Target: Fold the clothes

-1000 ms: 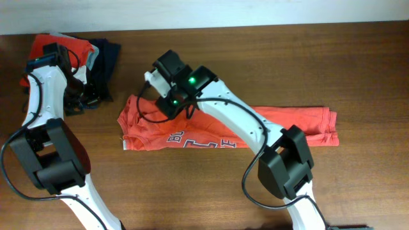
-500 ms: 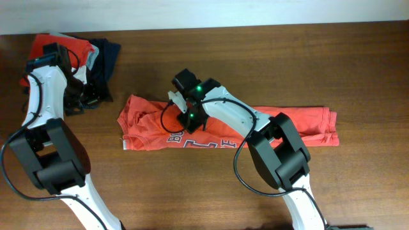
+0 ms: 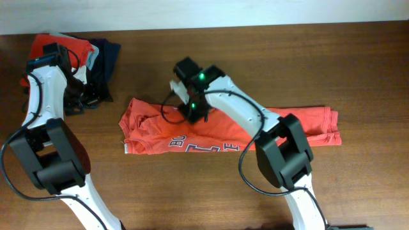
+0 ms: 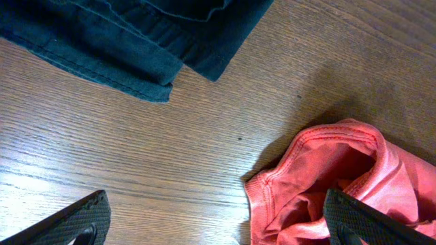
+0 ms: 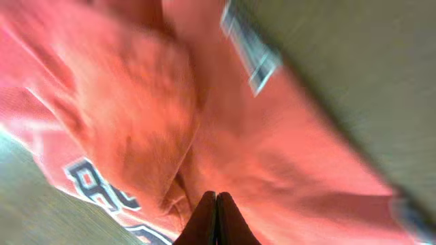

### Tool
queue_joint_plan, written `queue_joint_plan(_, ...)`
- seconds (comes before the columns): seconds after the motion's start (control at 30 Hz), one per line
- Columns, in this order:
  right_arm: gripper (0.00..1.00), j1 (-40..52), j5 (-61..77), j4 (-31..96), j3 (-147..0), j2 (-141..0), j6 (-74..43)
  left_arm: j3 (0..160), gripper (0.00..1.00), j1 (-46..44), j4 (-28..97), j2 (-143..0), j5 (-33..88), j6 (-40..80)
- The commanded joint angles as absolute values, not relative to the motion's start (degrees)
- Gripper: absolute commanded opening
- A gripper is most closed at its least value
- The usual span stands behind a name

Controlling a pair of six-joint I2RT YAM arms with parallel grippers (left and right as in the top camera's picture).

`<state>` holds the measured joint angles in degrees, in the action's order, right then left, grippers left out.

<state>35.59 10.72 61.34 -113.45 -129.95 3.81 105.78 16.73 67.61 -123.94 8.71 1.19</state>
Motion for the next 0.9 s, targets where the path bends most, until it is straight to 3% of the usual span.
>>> queue_joint_plan(0.0,0.04,35.6,11.4,61.8,-116.0,-126.7,3.3,106.8,0.99,16.8,67.5,-121.7,8.5,1.7)
queue_joint_plan(0.87,0.04,36.7,22.1,53.6,-100.4,-128.0,3.3,106.8,0.99,16.8,67.5,-121.7,8.5,1.7)
